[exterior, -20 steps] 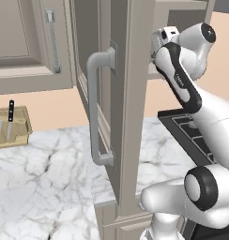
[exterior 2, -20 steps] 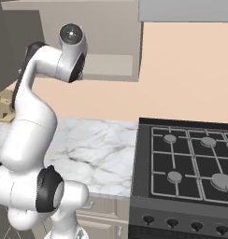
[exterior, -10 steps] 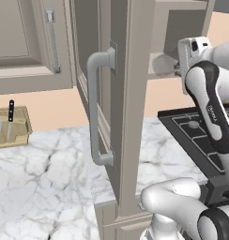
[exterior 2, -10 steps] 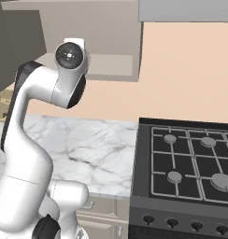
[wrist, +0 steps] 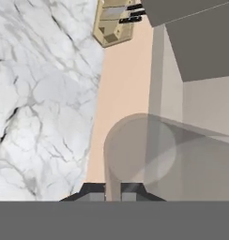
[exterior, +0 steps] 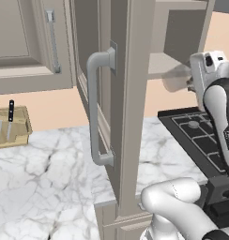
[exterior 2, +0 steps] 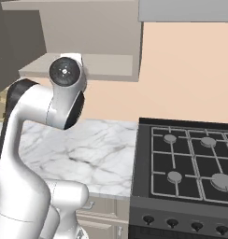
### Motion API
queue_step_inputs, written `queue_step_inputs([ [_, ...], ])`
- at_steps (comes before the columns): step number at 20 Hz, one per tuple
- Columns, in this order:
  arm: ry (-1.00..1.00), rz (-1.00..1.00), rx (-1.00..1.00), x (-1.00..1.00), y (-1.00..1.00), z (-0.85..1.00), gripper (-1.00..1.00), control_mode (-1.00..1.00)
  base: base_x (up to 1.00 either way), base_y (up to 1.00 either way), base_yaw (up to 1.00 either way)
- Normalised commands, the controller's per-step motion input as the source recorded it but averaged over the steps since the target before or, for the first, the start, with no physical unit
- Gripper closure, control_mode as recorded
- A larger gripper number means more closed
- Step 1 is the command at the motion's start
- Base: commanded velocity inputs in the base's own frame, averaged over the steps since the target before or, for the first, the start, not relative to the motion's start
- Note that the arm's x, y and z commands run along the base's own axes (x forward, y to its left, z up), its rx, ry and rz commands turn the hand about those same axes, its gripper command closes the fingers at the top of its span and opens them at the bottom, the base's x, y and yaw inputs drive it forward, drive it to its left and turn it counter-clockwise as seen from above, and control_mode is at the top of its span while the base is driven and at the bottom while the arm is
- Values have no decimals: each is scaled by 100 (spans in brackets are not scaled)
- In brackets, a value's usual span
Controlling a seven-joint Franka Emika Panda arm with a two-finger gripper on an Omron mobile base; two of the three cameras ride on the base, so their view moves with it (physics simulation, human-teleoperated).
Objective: There is a bowl on the dining counter. Grab a lemon wedge from the fridge and place it in the bowl. Then get the liquor bottle and glass cup from the cabinet and place them next to the bowl.
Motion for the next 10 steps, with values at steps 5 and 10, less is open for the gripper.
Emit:
queue_step_inputs([
  [5, -8, 10, 0, -84, -61, -2, 100, -100, 0, 0, 0],
  [10, -11, 12, 0, -63, -43, 18, 100, 100, -15, -9, 4],
])
